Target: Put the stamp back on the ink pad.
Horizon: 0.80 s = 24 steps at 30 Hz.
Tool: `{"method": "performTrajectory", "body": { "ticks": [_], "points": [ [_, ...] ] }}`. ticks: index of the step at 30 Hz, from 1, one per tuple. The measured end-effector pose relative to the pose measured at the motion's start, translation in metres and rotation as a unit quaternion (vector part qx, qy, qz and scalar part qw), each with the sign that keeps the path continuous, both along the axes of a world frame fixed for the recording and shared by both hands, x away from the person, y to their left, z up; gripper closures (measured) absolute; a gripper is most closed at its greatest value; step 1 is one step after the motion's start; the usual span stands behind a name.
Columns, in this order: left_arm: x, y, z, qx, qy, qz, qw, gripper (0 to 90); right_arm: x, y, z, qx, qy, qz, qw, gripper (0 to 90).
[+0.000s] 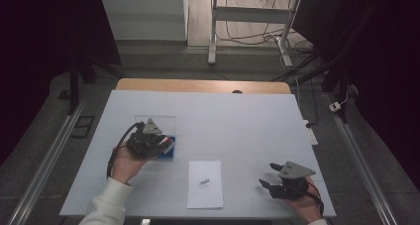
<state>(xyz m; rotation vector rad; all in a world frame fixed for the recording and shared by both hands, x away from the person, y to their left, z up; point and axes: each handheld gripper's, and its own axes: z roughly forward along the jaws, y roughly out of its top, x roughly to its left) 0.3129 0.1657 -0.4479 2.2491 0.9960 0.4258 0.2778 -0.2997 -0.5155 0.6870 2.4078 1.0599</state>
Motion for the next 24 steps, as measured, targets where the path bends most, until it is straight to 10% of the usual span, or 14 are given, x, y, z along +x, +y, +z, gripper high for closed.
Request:
{"method": "performTrajectory", "body": {
  "ticks": [11,24],
  "points": [
    [0.012,0.026,-0.018,0.028,0.017,0.05,0.9982,70.3,-0.002,0.0,0.0,0.0,0.001,-0.001,1.0,30.2],
    [0.021,0.024,-0.037,0.048,0.046,0.05,0.9965,70.1,-0.001,-0.001,0.0,0.001,0.001,-0.002,1.0,30.2]
  ]
}}
